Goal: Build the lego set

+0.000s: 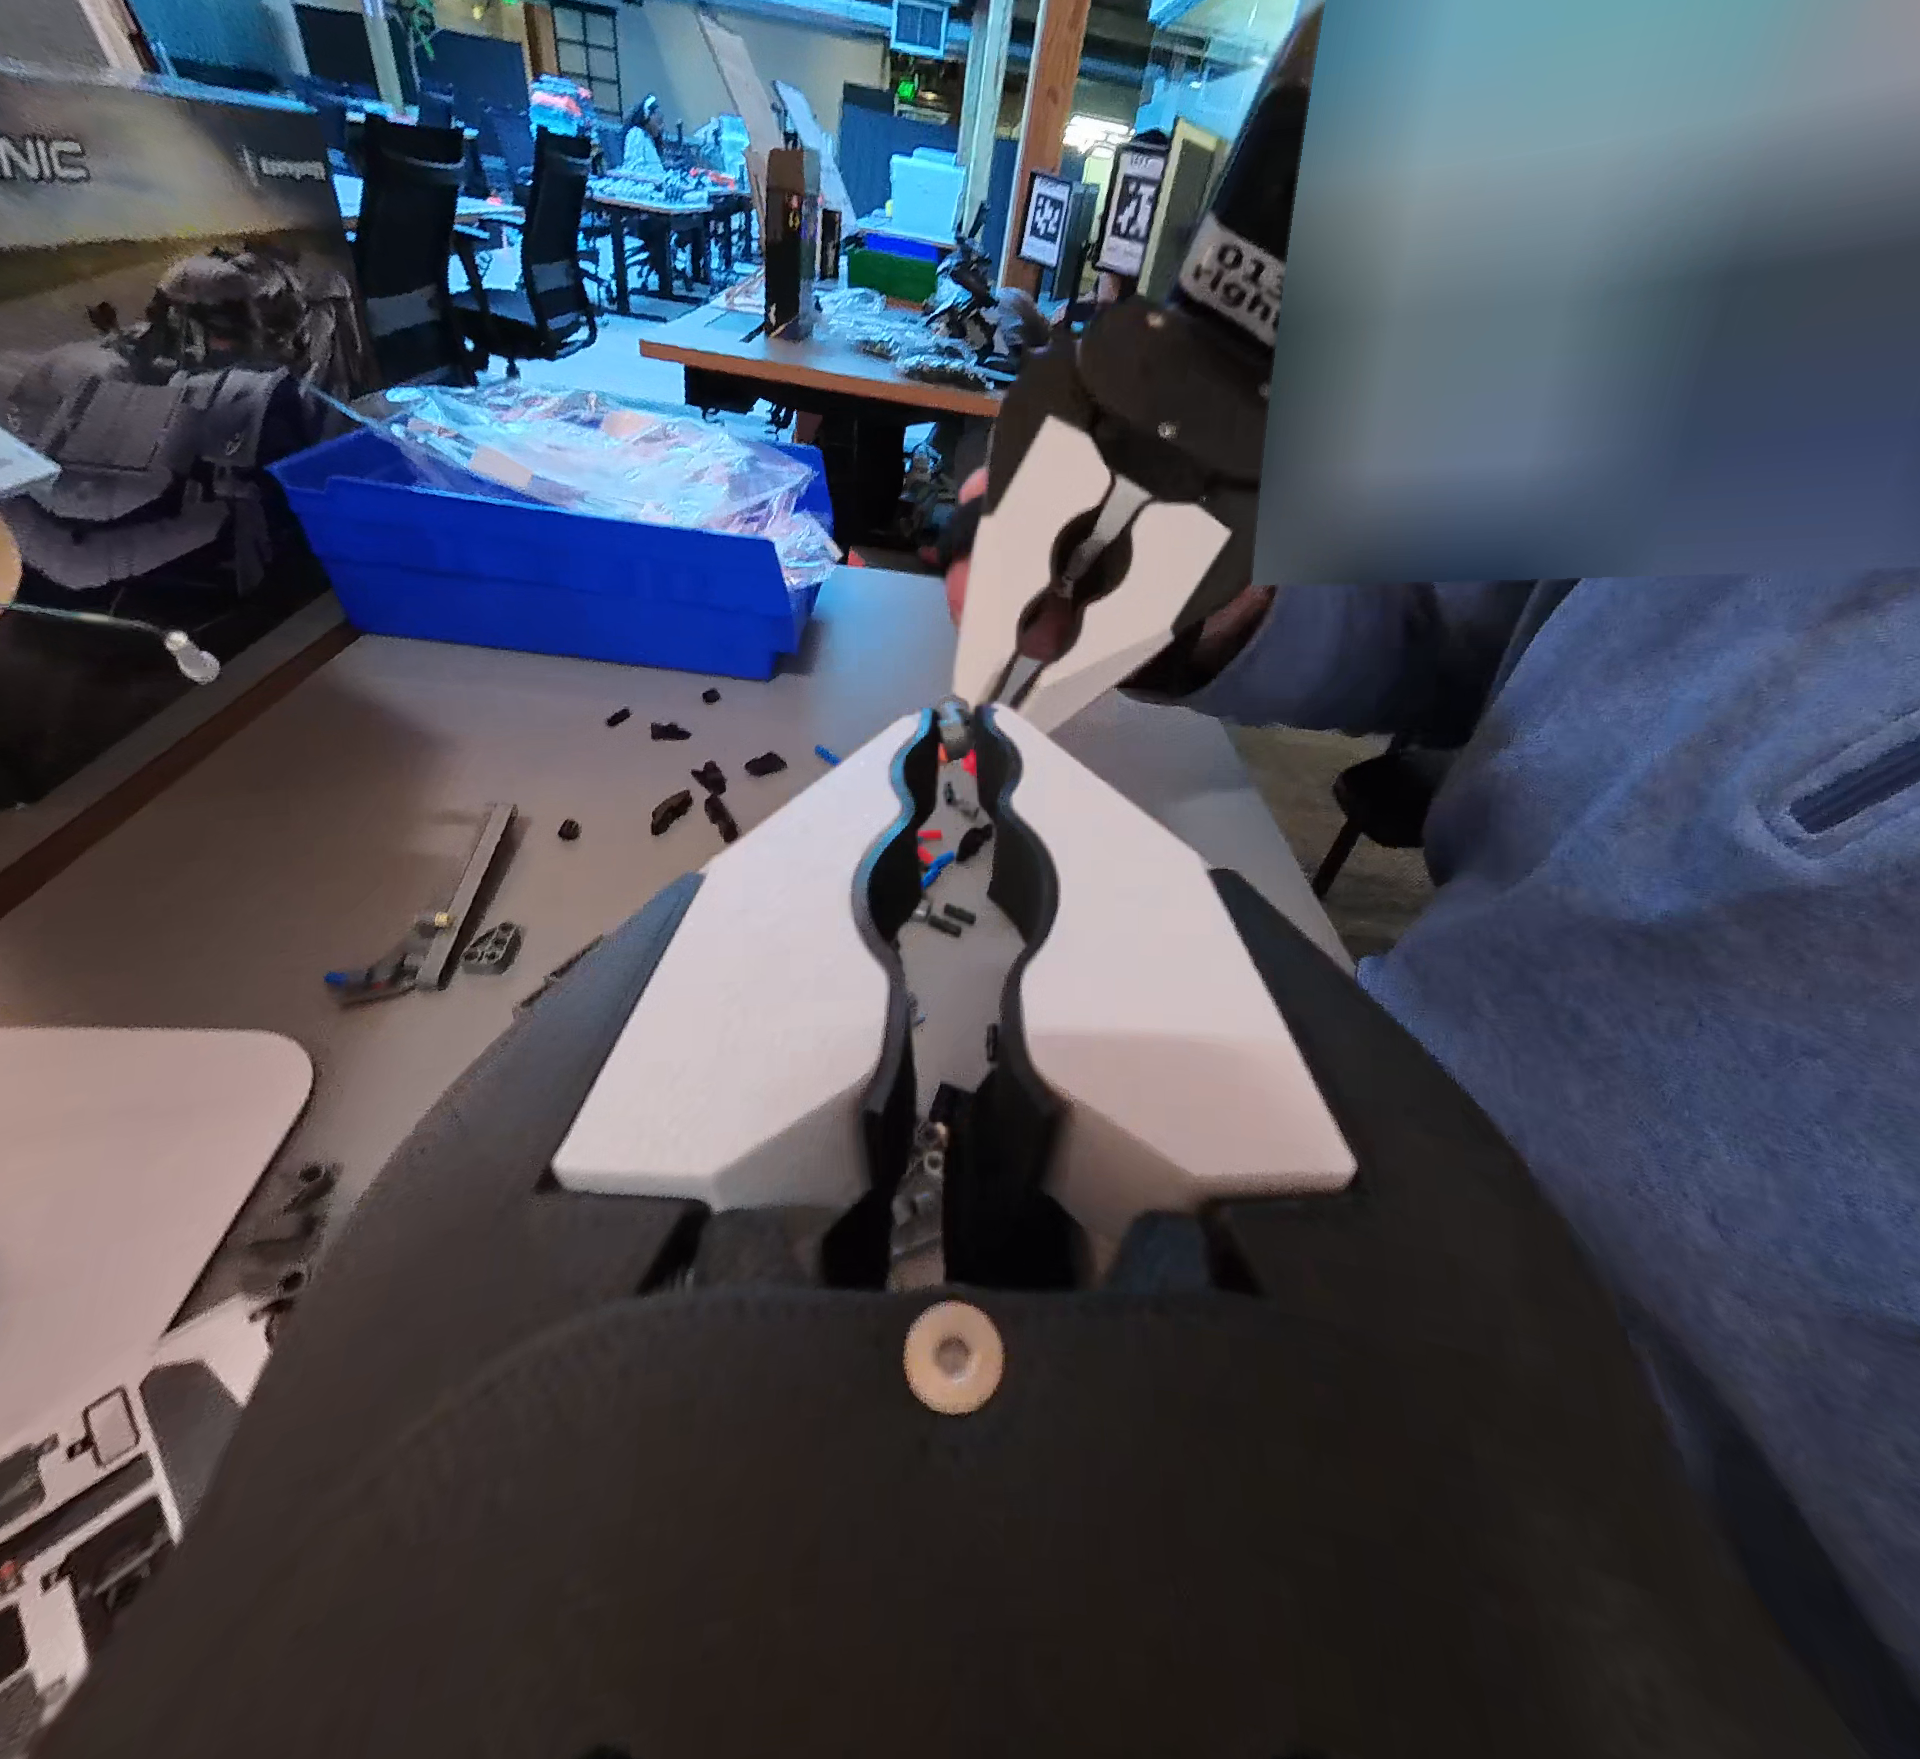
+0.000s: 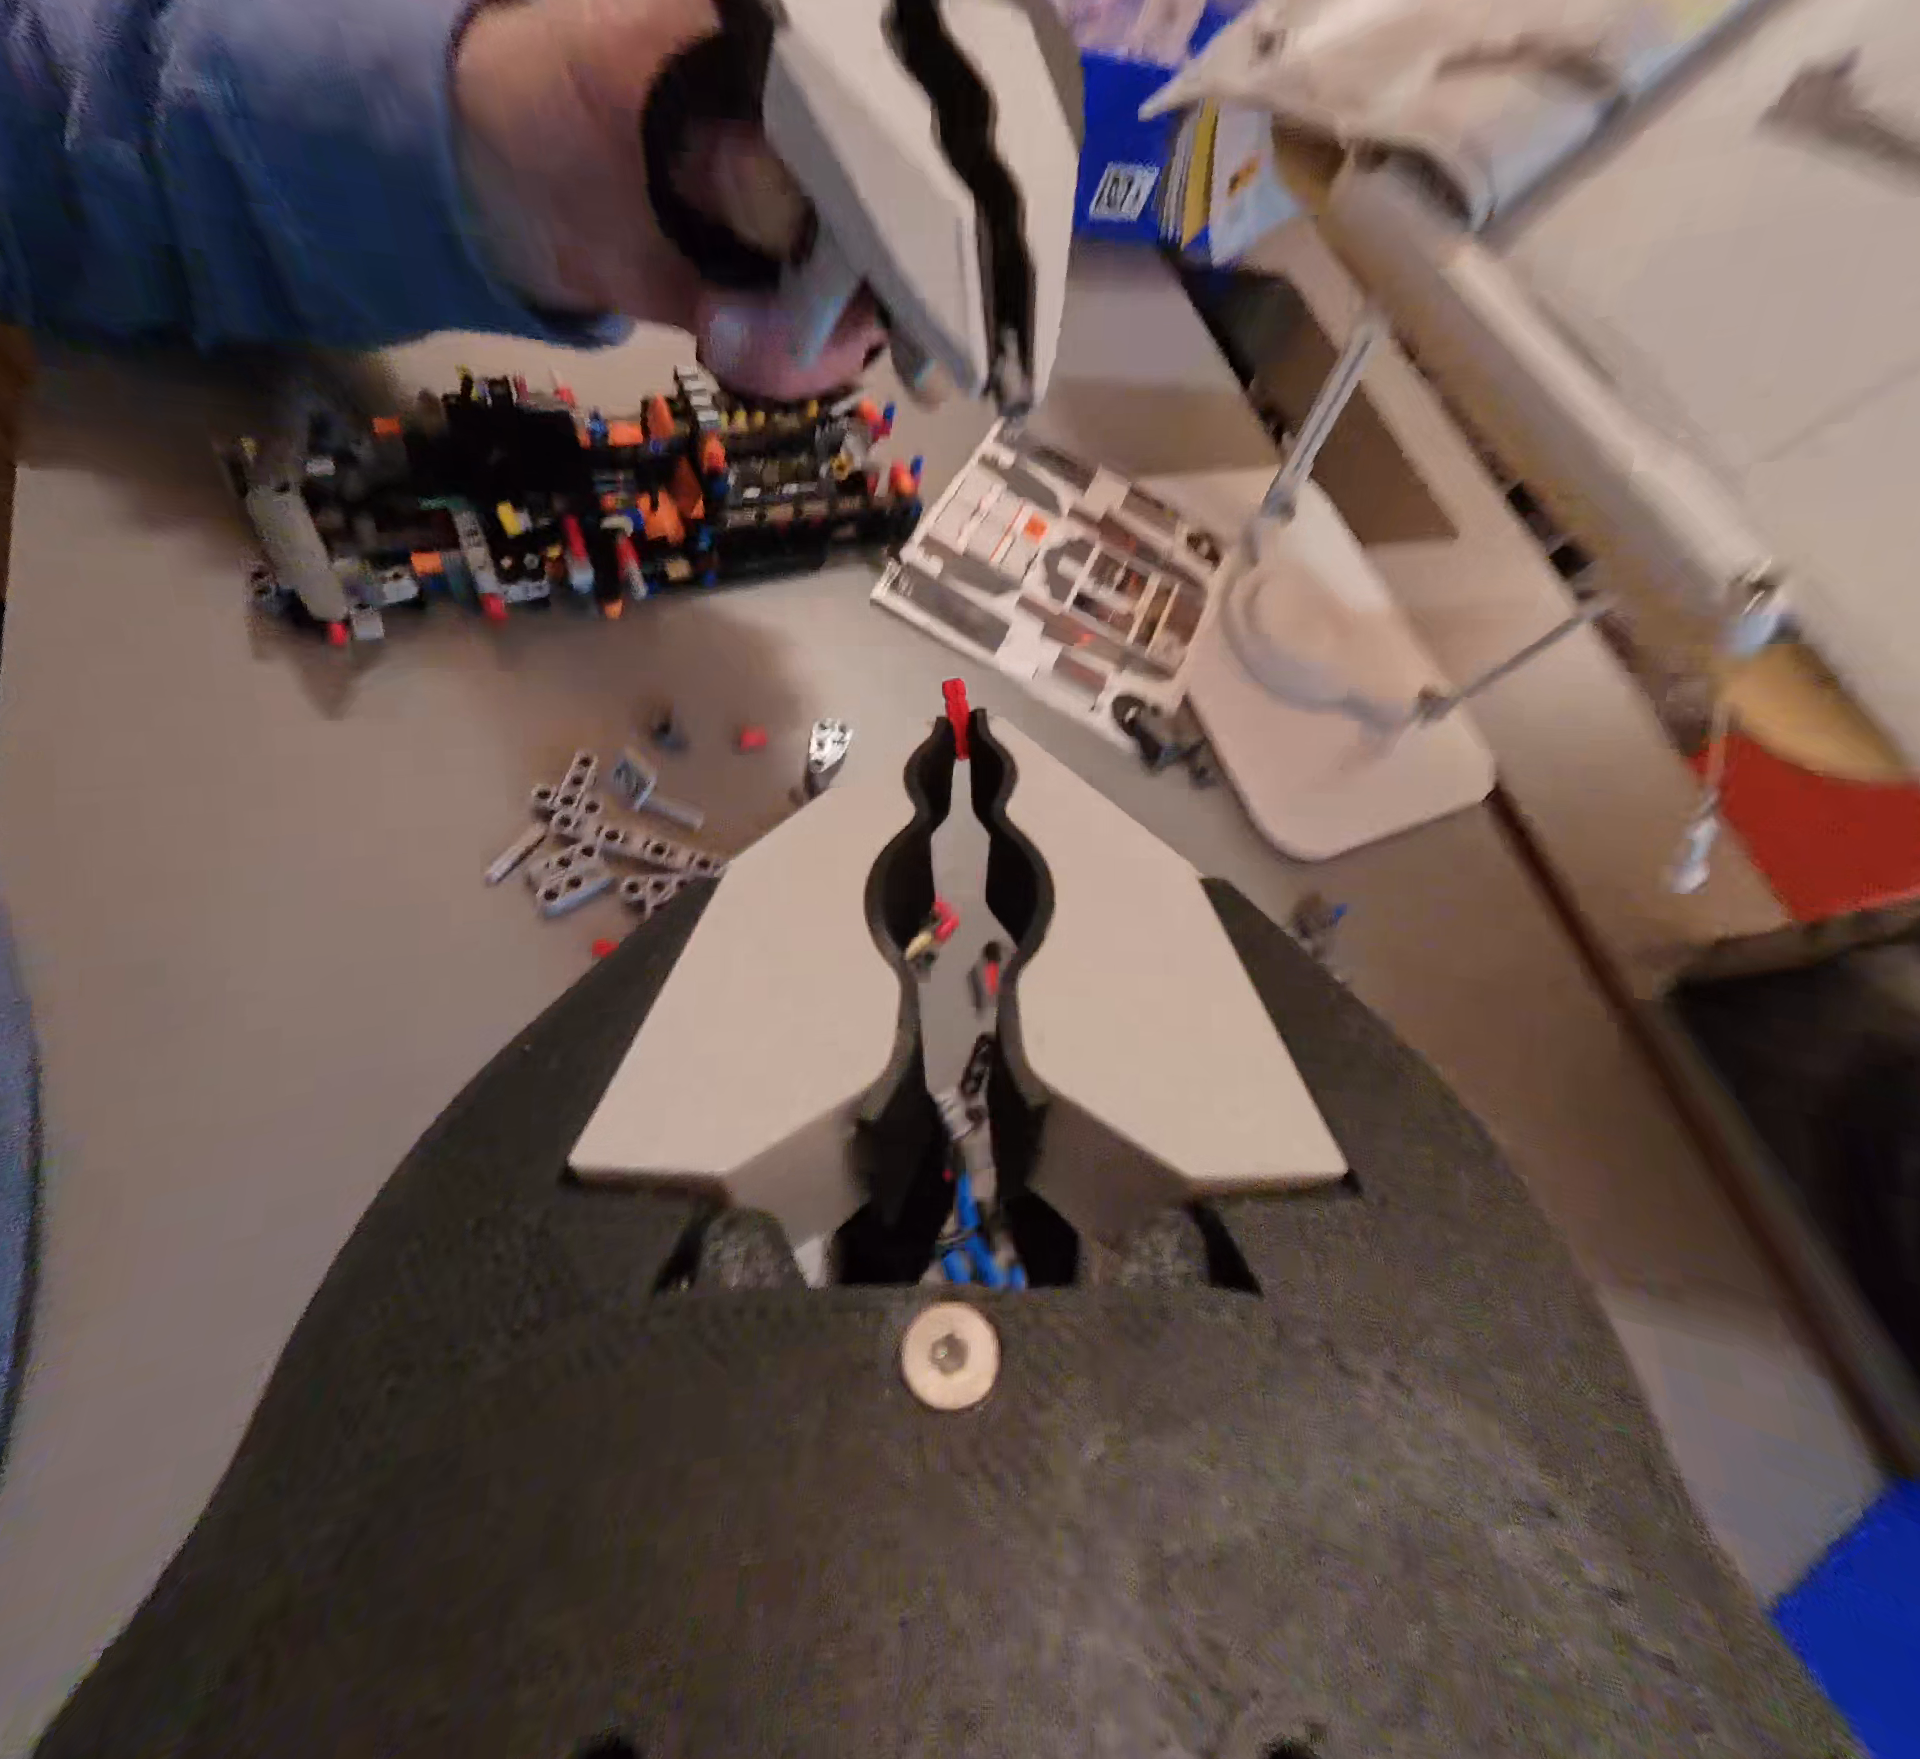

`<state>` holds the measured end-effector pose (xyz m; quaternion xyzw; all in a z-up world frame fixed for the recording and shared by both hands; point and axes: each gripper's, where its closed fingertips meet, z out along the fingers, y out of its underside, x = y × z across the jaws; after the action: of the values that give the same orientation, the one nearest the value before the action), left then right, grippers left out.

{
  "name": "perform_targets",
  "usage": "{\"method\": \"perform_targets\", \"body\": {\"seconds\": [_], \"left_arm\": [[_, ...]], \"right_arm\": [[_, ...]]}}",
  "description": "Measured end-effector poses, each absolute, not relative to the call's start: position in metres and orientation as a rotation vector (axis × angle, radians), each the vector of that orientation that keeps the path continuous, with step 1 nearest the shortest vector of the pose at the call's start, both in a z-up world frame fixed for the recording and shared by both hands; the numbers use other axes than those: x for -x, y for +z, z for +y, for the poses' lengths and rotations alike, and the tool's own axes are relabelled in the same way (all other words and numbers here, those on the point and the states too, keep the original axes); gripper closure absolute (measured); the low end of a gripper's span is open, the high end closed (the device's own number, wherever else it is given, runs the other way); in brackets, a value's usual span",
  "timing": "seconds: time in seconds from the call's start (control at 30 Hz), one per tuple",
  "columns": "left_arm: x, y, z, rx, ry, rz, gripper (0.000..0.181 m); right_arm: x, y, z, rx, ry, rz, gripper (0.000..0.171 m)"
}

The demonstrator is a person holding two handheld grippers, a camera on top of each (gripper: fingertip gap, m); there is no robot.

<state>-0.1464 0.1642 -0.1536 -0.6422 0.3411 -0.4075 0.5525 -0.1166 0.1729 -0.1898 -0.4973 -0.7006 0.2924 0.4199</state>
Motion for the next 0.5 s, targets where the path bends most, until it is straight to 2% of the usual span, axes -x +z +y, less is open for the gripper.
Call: {"method": "perform_targets", "body": {"seconds": [0.2,0.5], "left_arm": [[0.144,-0.145,0.164,1.496,-0.937,0.834,0.178],[0.145,-0.144,0.165,1.482,-0.936,0.832,0.177]], "right_arm": [[0.140,-0.157,0.174,1.072,0.684,-1.778,0.171],[0.144,-0.146,0.170,0.994,0.690,-1.770,0.171]]}}
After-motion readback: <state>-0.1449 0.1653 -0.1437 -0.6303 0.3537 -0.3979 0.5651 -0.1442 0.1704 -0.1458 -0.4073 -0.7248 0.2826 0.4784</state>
